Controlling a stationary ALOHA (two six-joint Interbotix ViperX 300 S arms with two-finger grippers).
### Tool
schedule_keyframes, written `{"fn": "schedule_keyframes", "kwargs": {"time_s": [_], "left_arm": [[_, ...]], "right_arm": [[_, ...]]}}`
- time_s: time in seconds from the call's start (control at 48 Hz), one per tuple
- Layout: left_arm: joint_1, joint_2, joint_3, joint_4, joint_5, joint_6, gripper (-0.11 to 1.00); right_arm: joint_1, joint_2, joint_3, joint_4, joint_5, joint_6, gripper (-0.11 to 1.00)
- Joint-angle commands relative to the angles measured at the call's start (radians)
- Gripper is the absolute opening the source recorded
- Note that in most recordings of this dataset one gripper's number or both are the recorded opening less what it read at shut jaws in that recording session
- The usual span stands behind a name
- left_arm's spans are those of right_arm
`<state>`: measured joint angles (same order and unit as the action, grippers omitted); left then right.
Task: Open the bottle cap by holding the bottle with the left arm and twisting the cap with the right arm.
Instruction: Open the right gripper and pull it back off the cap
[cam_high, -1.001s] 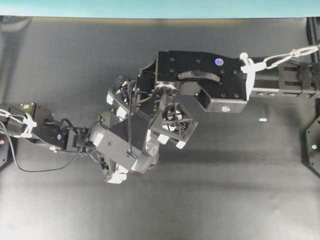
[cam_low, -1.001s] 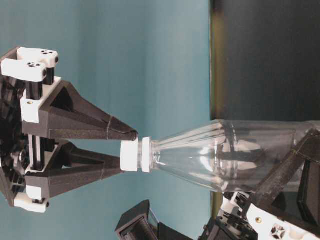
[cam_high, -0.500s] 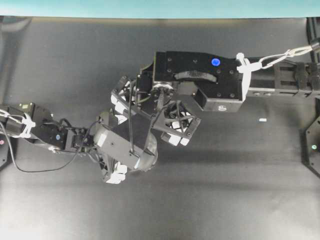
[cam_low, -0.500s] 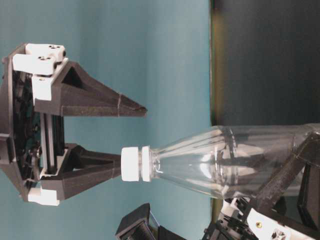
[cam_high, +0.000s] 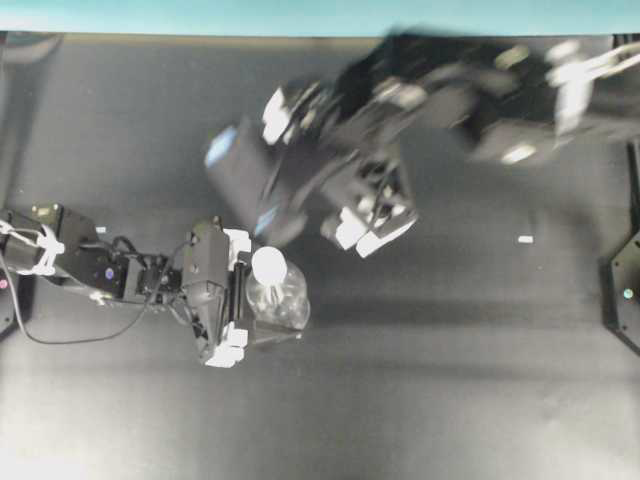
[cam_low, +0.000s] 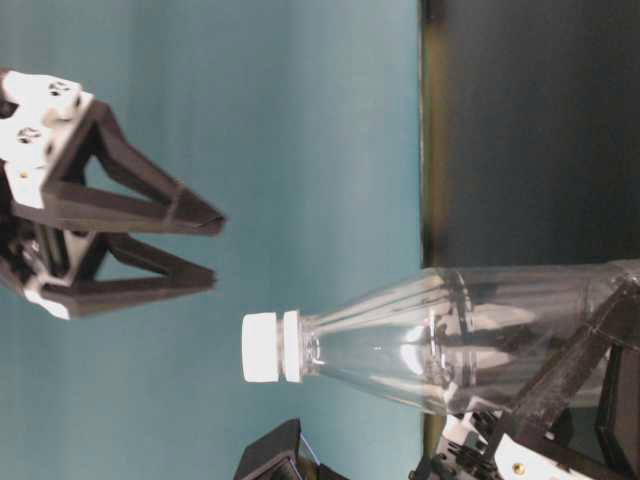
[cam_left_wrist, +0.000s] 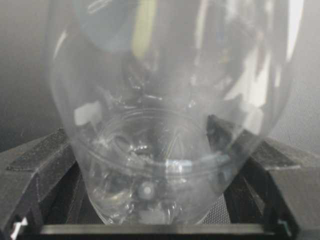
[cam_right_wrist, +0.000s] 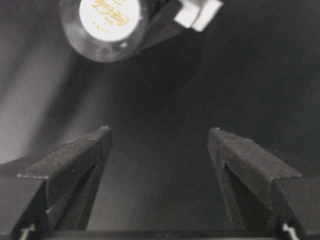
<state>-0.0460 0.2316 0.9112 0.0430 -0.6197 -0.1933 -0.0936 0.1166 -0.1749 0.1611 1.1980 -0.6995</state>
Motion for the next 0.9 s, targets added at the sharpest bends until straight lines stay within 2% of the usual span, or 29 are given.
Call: {"fn": "schedule_keyframes", "kwargs": {"time_s": [0.0,0.313,0.5,0.688,0.876], "left_arm": [[-0.006,0.011,0.040,0.000,0.020,-0.014,0.84],[-0.008,0.006,0.054,0.000,0.020,-0.015,0.84],[-0.009,0.006,0.051,0.000,0.020,-0.012,0.84],[-0.008,0.005,0.049,0.000,0.018,-0.012,0.84],[-0.009,0.005,0.048,0.000,0.020,-0.009,0.84]], "right_arm": [[0.052,-0.083,0.049,0.018,-0.083,0.063,0.75],[0.101,-0.215,0.278,0.020,-0.311,0.336,0.74],[0.135,-0.302,0.403,0.020,-0.439,0.460,0.74],[0.166,-0.430,0.566,0.020,-0.624,0.534,0.74],[0.195,-0.609,0.759,0.014,-0.848,0.545,0.74]]}}
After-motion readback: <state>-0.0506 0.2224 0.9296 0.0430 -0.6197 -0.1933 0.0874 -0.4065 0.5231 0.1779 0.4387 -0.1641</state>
